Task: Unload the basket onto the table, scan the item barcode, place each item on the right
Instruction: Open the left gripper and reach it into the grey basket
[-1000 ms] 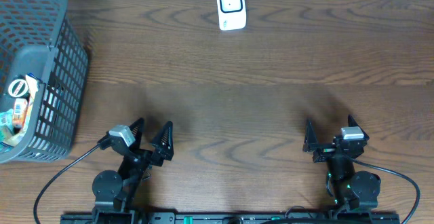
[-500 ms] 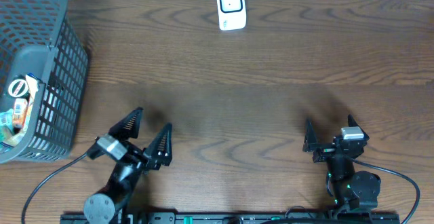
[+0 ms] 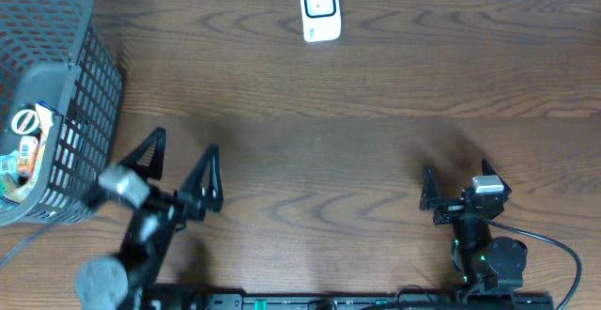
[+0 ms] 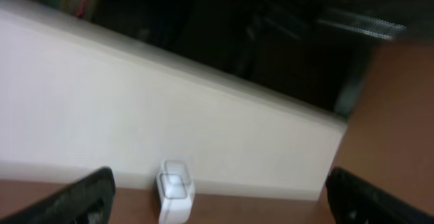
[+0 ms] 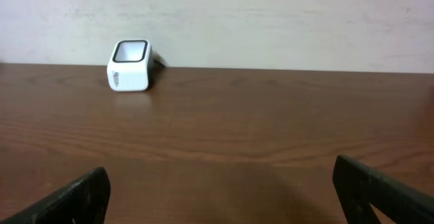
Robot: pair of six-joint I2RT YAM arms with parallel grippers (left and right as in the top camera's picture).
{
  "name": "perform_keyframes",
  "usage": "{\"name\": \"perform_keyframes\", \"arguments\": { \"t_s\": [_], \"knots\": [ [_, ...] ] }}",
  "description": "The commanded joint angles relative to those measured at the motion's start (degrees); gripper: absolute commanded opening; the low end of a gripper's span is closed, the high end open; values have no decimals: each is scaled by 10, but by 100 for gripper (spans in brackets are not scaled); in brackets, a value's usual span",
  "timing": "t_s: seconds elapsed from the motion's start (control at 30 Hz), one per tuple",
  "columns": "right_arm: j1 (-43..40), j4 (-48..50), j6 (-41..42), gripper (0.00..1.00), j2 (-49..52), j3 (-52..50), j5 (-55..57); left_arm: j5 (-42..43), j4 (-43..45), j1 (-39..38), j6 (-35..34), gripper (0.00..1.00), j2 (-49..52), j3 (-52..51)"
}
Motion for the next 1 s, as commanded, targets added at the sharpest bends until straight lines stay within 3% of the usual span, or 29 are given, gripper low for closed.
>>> {"name": "perform_keyframes", "arguments": {
  "t_s": [0.0,0.1,0.2,0.7,0.97],
  "knots": [
    [-1,-2,-3,99,-3,-1,5,-9,-151,-2,58,98,101,142],
    [-1,-2,-3,99,-3,-1,5,-9,-331,-2,123,98,200,275],
    [-1,-2,-3,99,-3,-1,5,12,-433,-2,141,98,275,371],
    [-1,-2,-3,99,-3,-1,5,38,-464,-2,150,98,353,458],
    [-1,-2,-3,99,-3,-1,5,-44,-712,-2,196,98,524,687]
  ]
}}
